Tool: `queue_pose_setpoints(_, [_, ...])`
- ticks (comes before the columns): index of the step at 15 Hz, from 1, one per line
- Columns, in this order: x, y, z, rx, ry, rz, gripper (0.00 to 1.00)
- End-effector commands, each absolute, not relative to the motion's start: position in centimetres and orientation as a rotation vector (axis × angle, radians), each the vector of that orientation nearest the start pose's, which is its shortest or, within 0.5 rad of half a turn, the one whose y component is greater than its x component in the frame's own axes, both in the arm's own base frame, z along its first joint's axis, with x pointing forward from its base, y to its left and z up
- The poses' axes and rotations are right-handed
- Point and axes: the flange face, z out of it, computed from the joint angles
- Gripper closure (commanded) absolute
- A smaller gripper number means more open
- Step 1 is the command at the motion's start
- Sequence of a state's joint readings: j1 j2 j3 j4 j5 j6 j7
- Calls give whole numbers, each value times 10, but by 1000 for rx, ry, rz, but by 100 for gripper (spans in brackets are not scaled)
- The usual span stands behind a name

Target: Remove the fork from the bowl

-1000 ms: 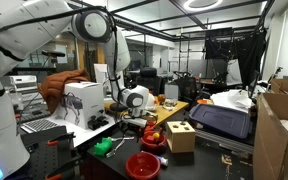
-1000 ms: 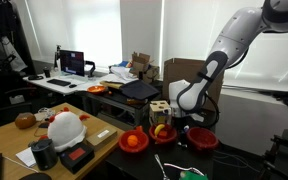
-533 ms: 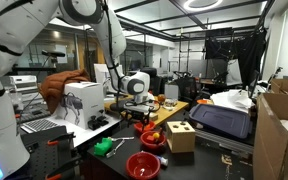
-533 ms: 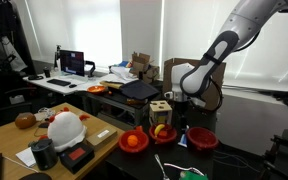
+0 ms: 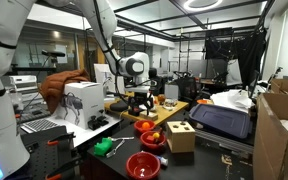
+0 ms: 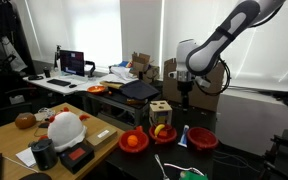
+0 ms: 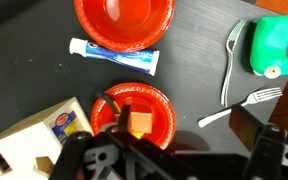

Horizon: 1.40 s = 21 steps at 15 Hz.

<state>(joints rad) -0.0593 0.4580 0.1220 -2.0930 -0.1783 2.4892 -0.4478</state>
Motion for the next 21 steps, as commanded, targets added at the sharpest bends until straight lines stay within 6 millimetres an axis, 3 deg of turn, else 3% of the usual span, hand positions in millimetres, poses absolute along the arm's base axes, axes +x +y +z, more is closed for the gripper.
queue_pose_setpoints(1, [571,32,242,-3096,-896,87,0])
queue_pose_setpoints(10, [570,41,341,-3237,-586,90,0])
queue_pose_setpoints(21, [564,45,424,-3292,-342,43,0])
